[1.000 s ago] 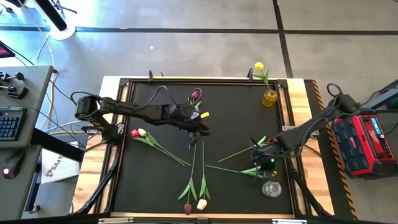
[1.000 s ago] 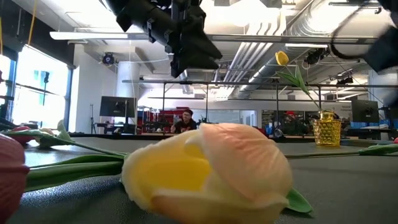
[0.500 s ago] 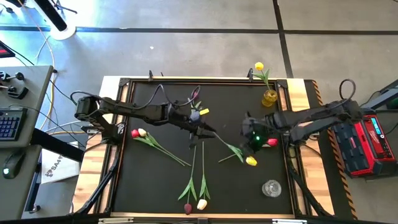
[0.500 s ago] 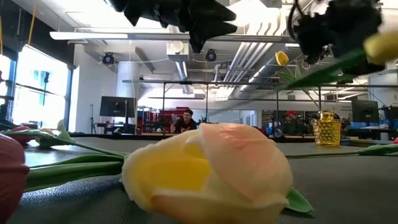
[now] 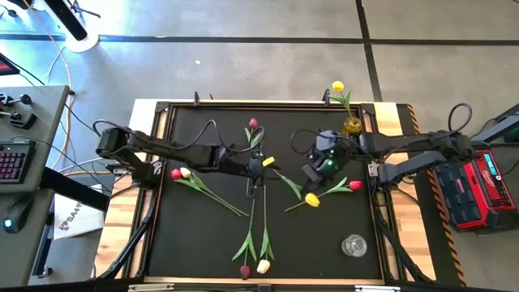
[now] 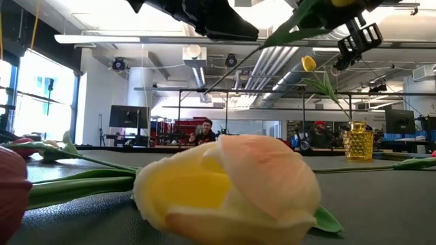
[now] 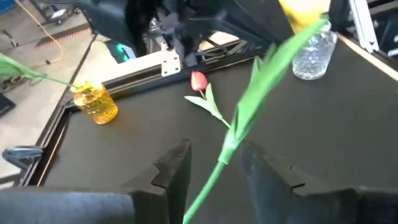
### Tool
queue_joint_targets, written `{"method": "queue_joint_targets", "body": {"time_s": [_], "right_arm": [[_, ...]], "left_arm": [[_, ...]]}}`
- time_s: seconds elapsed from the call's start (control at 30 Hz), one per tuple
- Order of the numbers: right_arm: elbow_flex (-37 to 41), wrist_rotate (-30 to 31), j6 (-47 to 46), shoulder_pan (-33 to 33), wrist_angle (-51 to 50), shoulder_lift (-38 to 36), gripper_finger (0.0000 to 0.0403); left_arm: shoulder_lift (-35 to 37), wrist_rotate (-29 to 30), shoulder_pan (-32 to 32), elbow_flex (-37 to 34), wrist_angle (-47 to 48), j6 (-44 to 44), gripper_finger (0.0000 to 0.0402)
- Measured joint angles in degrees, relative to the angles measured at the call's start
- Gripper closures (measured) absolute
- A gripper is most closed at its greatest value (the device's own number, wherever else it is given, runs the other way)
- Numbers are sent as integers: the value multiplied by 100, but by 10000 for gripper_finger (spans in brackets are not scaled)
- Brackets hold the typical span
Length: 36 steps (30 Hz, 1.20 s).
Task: Sort flowers into vase by color
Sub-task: Put the yellow flower into the yellow vase
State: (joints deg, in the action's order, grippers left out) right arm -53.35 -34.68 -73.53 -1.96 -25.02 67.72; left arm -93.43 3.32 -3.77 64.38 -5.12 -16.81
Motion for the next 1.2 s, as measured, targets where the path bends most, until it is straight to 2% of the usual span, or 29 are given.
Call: {"method": "queue_joint_targets", "body": {"time_s": [0.2, 0.33, 0.47, 0.8, 0.9, 1.1, 1.2], "right_arm": [[-58, -279, 0, -79, 9, 0, 402], [-58, -344, -1, -78, 7, 0, 402], [-58, -348, 31, -76, 24, 0, 402], [-58, -301, 403, -74, 710, 0, 400], [-59, -288, 837, -74, 775, 0, 386], [-60, -283, 1611, -66, 848, 1, 327], [-60, -288, 1690, -68, 1545, -5, 291]], "left_arm": [[0, 227, -53, 0, 338, -99, 246], [0, 233, -31, 0, 416, 32, 248], [0, 255, -24, 0, 406, 128, 274], [0, -8, -24, 0, 409, 158, 366], [0, -27, -24, 0, 416, 154, 393], [0, -152, -16, 0, 394, 171, 399], [0, -319, 10, 0, 372, 363, 400]]}}
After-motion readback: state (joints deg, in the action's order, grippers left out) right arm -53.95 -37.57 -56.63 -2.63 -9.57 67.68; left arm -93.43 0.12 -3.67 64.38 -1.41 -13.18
